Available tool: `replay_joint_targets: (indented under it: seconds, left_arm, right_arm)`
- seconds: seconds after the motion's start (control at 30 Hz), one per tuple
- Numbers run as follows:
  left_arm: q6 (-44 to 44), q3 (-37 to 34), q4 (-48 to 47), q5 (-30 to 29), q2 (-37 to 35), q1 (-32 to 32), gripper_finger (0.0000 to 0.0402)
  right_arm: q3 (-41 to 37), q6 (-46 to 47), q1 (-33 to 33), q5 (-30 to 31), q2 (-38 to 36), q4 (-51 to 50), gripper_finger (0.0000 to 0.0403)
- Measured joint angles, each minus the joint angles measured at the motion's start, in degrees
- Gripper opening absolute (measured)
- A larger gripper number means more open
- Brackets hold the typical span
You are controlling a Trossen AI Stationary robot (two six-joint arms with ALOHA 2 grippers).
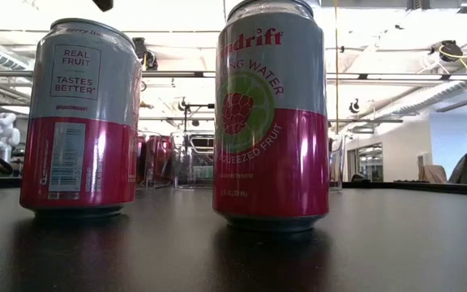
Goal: Sort soda cans
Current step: Put the pink soda can into the middle transparent bin
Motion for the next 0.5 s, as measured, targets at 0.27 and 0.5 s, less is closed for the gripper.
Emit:
replay_joint_targets:
  seconds: [0.27,0.5]
  left_arm:
    - [-1.67,-13.09,10.19,3.38,-9.47,-0.11,0.04]
    - [-1.61,-15.69,15.68,3.31,-9.2,-0.08,0.04]
  right_arm:
    - [0.0,1.78,0.0,0.19,0.0,4.47,0.0329]
    - [0.0,2.17,-0.91,0.39,0.0,4.74,0.0329]
